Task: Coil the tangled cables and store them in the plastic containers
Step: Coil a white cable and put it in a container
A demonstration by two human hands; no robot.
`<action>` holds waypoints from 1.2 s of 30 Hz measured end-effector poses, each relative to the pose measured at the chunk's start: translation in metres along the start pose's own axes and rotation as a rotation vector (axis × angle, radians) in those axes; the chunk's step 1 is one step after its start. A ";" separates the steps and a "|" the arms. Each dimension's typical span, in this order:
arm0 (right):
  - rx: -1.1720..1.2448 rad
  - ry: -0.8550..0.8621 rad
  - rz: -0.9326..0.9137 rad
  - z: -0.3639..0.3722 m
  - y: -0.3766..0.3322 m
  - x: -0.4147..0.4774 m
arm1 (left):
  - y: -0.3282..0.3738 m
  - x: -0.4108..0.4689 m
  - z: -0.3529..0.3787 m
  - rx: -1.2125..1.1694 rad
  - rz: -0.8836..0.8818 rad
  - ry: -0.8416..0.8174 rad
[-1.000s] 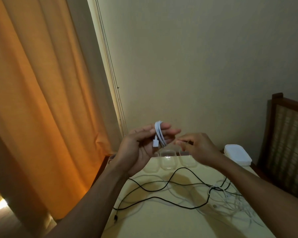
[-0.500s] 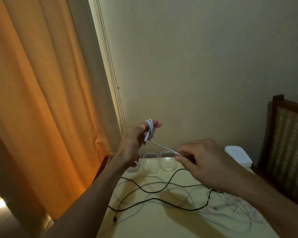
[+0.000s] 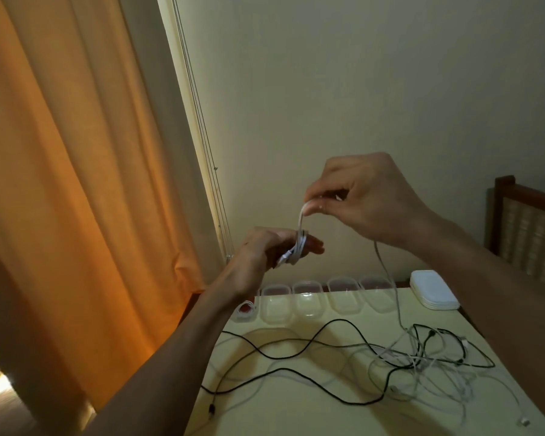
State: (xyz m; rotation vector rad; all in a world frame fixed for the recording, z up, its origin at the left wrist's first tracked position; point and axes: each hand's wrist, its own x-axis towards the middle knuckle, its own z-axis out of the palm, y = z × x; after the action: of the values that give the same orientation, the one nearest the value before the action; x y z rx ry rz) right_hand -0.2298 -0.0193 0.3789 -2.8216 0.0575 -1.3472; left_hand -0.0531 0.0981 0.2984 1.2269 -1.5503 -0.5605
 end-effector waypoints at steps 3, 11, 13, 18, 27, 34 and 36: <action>0.078 0.006 0.084 0.002 0.012 0.008 | 0.000 -0.003 0.002 -0.026 0.023 -0.015; 0.459 -0.086 0.434 0.033 0.038 -0.005 | 0.015 -0.012 0.002 -0.441 0.048 -0.002; 0.518 -0.078 0.459 0.041 0.041 -0.015 | 0.024 -0.011 0.002 -0.647 0.021 0.044; 0.547 -0.123 0.503 0.060 0.041 -0.045 | 0.035 -0.008 -0.003 -0.921 0.047 0.138; 0.551 -0.222 0.536 0.086 0.024 -0.095 | 0.027 0.007 -0.021 -1.025 0.244 0.521; 0.215 -0.089 0.215 0.063 0.018 -0.099 | -0.022 0.007 -0.027 0.299 0.170 0.489; 0.144 -0.054 0.128 0.052 0.021 -0.092 | -0.028 0.006 -0.027 0.400 0.088 0.379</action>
State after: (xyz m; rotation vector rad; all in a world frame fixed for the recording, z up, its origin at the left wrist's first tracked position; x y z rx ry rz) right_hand -0.2483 -0.0364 0.2741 -2.6834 0.1330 -1.1975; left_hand -0.0167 0.0885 0.2879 1.4558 -1.4160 0.0498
